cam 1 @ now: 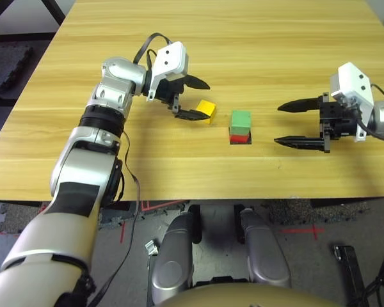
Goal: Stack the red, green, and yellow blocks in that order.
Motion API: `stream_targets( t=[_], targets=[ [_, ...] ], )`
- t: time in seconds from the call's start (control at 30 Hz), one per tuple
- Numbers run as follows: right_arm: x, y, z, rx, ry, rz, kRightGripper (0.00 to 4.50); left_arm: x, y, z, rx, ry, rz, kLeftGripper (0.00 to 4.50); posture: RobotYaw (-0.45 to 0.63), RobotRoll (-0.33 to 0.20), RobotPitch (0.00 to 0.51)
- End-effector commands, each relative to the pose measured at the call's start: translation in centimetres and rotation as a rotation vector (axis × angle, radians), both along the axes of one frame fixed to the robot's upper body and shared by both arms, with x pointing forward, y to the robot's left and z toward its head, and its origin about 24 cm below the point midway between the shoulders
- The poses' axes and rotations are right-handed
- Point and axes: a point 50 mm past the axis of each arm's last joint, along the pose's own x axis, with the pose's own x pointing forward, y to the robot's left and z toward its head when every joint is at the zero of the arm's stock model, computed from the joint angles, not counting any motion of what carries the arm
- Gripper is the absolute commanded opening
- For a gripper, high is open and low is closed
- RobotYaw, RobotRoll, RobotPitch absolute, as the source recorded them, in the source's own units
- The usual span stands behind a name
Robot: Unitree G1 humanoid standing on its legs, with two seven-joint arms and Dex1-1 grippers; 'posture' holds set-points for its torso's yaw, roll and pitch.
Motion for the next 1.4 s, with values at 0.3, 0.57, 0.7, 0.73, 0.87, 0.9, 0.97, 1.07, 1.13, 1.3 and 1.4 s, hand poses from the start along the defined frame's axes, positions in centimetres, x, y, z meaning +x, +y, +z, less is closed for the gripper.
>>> stream_targets(
  t=[0.3, 0.57, 0.7, 0.73, 0.87, 0.9, 0.97, 1.07, 1.13, 1.3, 1.4],
  targets=[
    [-0.5, -0.1, 0.0, -0.016, -0.001, 0.005, 4.5, 1.0, 0.0, -0.5, 0.056, -0.047, 0.093, 4.46, 0.14, 0.059, 0.225],
    [-0.6, -0.1, -0.1, -0.017, -0.003, -0.006, 4.5, 0.9, -0.7, -1.0, 0.073, -0.029, 0.063, 4.46, 0.11, 0.056, 0.225],
    [-0.6, -0.2, -0.1, -0.018, -0.006, -0.01, 4.5, 1.0, -0.8, -1.2, 0.069, -0.011, 0.065, 4.46, 0.11, 0.057, 0.227],
    [-0.6, -0.2, -0.1, -0.018, -0.005, -0.011, 4.5, 1.0, -0.9, -1.2, 0.065, -0.009, 0.077, 4.46, 0.11, 0.057, 0.227],
    [-0.7, -0.1, -0.2, -0.017, -0.004, -0.009, 4.5, 1.3, -0.8, -1.7, 0.099, -0.025, 0.132, 4.46, 0.11, 0.057, 0.234],
    [-0.7, 0.0, -0.3, -0.016, -0.003, -0.008, 4.5, 1.4, -0.9, -1.7, 0.095, -0.026, 0.138, 4.46, 0.11, 0.057, 0.234],
    [-0.7, 0.0, -0.3, -0.014, -0.002, -0.007, 4.5, 1.4, -1.1, -1.7, 0.086, -0.035, 0.145, 4.46, 0.11, 0.057, 0.234],
    [-0.7, 0.1, -0.4, -0.014, 0.0, -0.004, 4.5, 1.5, -1.3, -1.5, 0.074, -0.053, 0.14, 4.46, 0.11, 0.057, 0.237],
    [-0.7, 0.1, -0.5, -0.016, -0.001, -0.003, 4.5, 1.5, -1.4, -1.3, 0.064, -0.062, 0.14, 4.46, 0.11, 0.057, 0.237],
    [-0.6, 0.1, -0.5, -0.017, -0.005, -0.006, 4.5, 1.5, -1.5, -1.1, 0.054, -0.066, 0.139, 4.46, 0.11, 0.059, 0.24],
    [-0.5, 0.1, -0.5, -0.018, -0.007, -0.008, 4.5, 1.5, -1.5, -1.1, 0.051, -0.058, 0.136, 3.82, 0.11, 0.059, 0.242]
  ],
)
